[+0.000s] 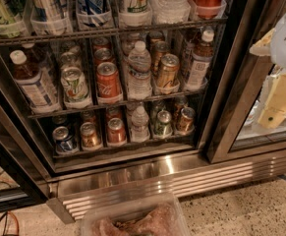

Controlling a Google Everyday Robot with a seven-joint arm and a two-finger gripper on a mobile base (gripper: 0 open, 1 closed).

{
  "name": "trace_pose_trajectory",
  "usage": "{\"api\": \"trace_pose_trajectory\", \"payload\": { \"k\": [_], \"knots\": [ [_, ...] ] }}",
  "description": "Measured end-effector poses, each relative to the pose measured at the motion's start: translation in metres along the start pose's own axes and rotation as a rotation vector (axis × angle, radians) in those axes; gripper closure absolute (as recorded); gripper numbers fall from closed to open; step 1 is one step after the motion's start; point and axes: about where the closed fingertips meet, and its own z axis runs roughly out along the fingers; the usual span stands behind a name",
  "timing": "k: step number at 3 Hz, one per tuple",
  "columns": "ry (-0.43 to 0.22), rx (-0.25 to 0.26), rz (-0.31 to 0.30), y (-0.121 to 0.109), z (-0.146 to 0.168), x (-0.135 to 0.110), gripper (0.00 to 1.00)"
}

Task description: Pick water bottle from middle shelf of fridge

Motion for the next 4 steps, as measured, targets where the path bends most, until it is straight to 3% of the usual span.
{"api": "trace_pose_trajectory", "payload": {
  "k": [1,2,3,4],
  "knots": [
    [-0.001,-0.003,0.008,0.003,0.003,0.000,0.00],
    [-0.013,-0.033,0.080,0.025,0.029,-0.002,0.00],
    [-0.047,-0.090,0.180,0.050,0.067,-0.002,0.00],
    [-0.098,-0.187,0.237,0.075,0.098,-0.004,0.00]
  ]
}}
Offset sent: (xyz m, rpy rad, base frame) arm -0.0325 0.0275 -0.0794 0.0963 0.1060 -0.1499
